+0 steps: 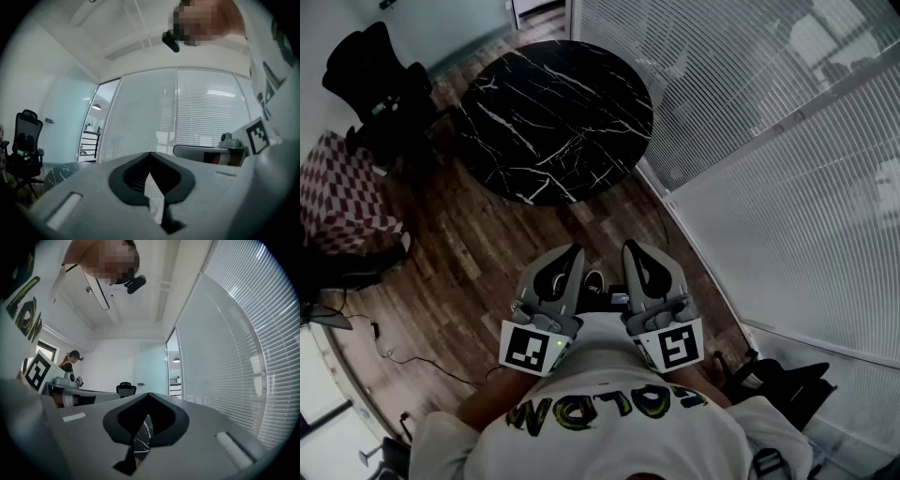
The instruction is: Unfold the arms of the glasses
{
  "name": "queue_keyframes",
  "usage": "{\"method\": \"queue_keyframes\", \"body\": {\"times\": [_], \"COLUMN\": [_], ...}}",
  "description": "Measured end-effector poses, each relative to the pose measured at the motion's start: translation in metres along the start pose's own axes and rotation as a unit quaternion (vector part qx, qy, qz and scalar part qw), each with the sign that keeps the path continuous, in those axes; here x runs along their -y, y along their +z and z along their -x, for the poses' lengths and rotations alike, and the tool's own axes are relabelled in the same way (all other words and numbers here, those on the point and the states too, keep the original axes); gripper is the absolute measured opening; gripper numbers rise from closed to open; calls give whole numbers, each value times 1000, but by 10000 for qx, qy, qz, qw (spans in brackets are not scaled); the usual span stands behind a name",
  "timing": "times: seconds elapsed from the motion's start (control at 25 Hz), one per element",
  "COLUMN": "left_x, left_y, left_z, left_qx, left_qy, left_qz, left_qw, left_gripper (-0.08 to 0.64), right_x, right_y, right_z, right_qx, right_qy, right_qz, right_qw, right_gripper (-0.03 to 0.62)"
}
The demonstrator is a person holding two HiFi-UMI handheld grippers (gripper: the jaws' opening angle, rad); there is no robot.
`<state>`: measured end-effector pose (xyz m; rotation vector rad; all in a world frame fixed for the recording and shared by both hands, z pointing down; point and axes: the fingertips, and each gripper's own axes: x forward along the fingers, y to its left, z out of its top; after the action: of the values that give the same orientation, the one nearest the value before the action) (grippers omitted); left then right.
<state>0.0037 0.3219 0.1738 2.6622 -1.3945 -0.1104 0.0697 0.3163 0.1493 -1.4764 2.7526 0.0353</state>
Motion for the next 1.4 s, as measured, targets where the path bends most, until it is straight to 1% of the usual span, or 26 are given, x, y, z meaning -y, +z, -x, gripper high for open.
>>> {"method": "queue_keyframes", "body": {"times": [0.16, 0.32, 0.4, 0.56, 0.64, 0.72, 0.84, 0.96, 1.12, 1.32, 1.4], "left_x": [7, 10, 12, 19, 24, 27, 25, 15, -7, -49, -70], "left_y": [-2, -7, -11, -21, -21, -20, -23, -28, -36, -32, -27], "left_z": [-7, -15, -22, -37, -46, -54, -63, -72, -85, -106, -114], "left_qx": [15, -110, -142, -230, -250, -259, -347, -381, -514, -454, -415], "left_qy": [67, 45, 76, 121, 129, 124, 147, 199, 181, 237, 216], "left_qz": [204, 16, -2, 34, 145, 230, 226, 196, 79, 243, 222], "left_qw": [9998, 9999, 9999, 9997, 9995, 9993, 9990, 9989, 9985, 9984, 9987], "left_gripper": [2, 2, 2, 2, 2, 2, 2, 2, 2, 2, 2], "right_x": [7, 17, 26, 44, 52, 57, 62, 69, 77, 82, 81], "right_y": [-2, 2, -1, -12, -15, -18, -17, -28, -36, -36, -33], "right_z": [1, 2, 4, 7, 5, 2, -4, -13, -36, -83, -107], "right_qx": [41, 125, 87, 14, -38, -87, -20, -194, -296, -266, -242], "right_qy": [70, 127, 129, 119, 101, 143, 258, 247, 205, 254, 285], "right_qz": [-18, -152, -160, -252, -321, -385, -403, -470, -468, -437, -400], "right_qw": [10000, 9997, 9998, 9996, 9994, 9991, 9989, 9984, 9983, 9984, 9985], "right_gripper": [-2, 2, 1, 2, 2, 1, 2, 2, 1, 2, 2]}}
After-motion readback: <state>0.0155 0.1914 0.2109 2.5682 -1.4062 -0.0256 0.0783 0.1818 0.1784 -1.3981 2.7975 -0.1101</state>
